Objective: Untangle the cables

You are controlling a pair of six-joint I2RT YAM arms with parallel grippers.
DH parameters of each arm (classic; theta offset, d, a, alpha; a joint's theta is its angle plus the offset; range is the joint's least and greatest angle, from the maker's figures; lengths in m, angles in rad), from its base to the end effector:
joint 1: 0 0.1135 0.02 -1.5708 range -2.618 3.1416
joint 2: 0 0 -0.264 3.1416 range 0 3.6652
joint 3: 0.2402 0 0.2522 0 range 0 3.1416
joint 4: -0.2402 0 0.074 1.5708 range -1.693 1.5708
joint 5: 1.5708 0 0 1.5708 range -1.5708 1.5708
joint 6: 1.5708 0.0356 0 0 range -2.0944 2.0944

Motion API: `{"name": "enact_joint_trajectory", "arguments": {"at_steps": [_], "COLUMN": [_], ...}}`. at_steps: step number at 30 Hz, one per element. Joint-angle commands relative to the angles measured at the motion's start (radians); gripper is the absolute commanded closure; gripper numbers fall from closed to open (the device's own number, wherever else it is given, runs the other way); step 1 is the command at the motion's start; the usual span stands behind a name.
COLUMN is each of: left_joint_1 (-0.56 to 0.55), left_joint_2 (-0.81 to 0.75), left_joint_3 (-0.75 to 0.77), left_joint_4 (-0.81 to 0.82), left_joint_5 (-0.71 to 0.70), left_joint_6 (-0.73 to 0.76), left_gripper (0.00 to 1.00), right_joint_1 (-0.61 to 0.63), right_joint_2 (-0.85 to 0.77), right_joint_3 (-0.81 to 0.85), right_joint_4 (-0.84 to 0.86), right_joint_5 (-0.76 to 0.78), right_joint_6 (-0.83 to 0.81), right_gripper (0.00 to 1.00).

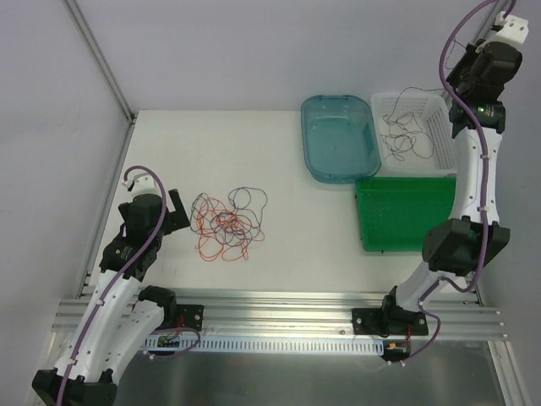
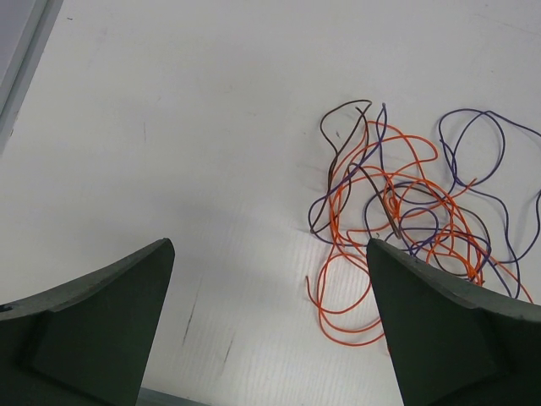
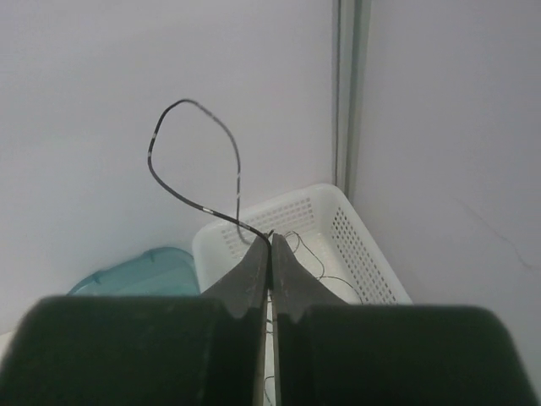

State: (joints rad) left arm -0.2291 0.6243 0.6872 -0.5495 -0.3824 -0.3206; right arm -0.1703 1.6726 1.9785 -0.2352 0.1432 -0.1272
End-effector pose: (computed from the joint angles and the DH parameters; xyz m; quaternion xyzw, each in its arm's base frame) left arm 0.1404 -0.0191 0.2930 -0.1364 0.8357 0.0192 0.5317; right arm 0.3651 -0.0679 0.5148 0.0670 0.6786 -0.1564 0.7145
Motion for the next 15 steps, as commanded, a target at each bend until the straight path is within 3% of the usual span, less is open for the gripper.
{"name": "enact_joint_trajectory", "arguments": {"at_steps": [1,9,11,12,13,15], "left_joint_1": [0.002,0.002,0.001,0.001,0.001,0.001], "left_joint_2": [0.014,0.049,0.061,0.074,0.077,0.083], "left_joint_3": [-0.008,-0.008,-0.005,-0.003,-0.002,0.0], "left_joint_4": [0.033,0.039,0.042,0.04,0.04,0.043], "left_joint_5": [-0.035,-0.055,-0.046,-0.044,-0.041,-0.036], "left_joint_6": [0.025,0.029,0.031,0.032,0.034,0.035], "left_gripper": [0.01,0.01,0.01,0.01,0.01,0.01], "right_joint_1": [-0.035,-0.063,-0.07,-0.072,-0.075,-0.075], "right_joint_2": [0.087,0.313,0.366,0.384,0.413,0.417], "right_joint_3": [0.034,0.083,0.126,0.135,0.14,0.119], "right_joint_4": [0.112,0.156,0.102,0.082,0.067,0.033], "right_joint_5": [-0.019,0.035,0.036,0.032,0.024,-0.002], "right_joint_6": [-0.029,-0.049,-0.043,-0.035,-0.032,-0.025], "right_gripper": [0.99,0.99,0.93,0.88,0.66,0.49]}}
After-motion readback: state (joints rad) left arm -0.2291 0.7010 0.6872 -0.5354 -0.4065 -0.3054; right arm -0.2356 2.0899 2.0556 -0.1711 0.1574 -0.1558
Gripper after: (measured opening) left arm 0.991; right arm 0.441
